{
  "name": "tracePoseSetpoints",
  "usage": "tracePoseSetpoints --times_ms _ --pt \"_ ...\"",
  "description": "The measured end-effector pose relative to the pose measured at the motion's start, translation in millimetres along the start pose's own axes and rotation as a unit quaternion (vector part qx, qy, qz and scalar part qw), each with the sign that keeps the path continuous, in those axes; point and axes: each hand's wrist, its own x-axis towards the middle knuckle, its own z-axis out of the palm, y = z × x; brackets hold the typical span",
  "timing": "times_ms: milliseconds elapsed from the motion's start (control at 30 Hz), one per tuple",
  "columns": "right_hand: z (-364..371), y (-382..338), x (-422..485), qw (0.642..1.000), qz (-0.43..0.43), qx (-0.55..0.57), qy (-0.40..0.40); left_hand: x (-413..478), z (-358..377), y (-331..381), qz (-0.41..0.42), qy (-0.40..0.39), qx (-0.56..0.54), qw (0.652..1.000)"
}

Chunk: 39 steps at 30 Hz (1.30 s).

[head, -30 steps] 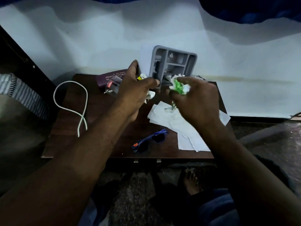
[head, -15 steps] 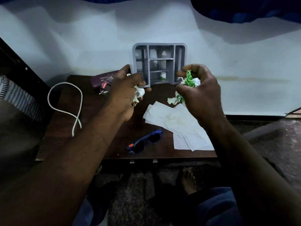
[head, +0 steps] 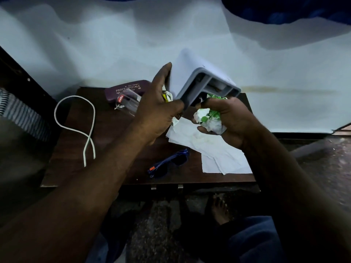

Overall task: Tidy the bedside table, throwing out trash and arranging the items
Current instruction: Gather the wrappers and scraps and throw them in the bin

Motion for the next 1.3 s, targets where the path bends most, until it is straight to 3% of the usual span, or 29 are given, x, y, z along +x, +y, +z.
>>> tracePoseSetpoints --times_ms 100,233,367,500,733,933,1300 --pt "0 2 3 0.998 0.041 0.044 -0.007 1 0 -4 0.006 0.000 0.015 1.000" --pt "3 3 7 0.999 0.039 0.014 0.032 2 6 -8 -0.025 0.021 0.031 0.999" --pt "3 7 7 0.989 0.010 -0.102 0.104 5 11 -12 -0.050 0.048 0.054 0.996" --pt "-2 17 5 0.952 -0.055 -0.256 0.158 11 9 -16 -0.089 0.081 0.044 0.992" --pt "-15 20 9 0.905 -0.118 -0.329 0.243 27 14 -23 -0.171 0.113 -0.060 0.977" --pt "-15 25 14 0.922 -0.121 -0.295 0.219 43 26 -23 -0.209 0.126 -0.121 0.962" --pt "-14 23 15 0.918 -0.125 -0.332 0.176 42 29 -20 -0.122 0.137 -0.075 0.980"
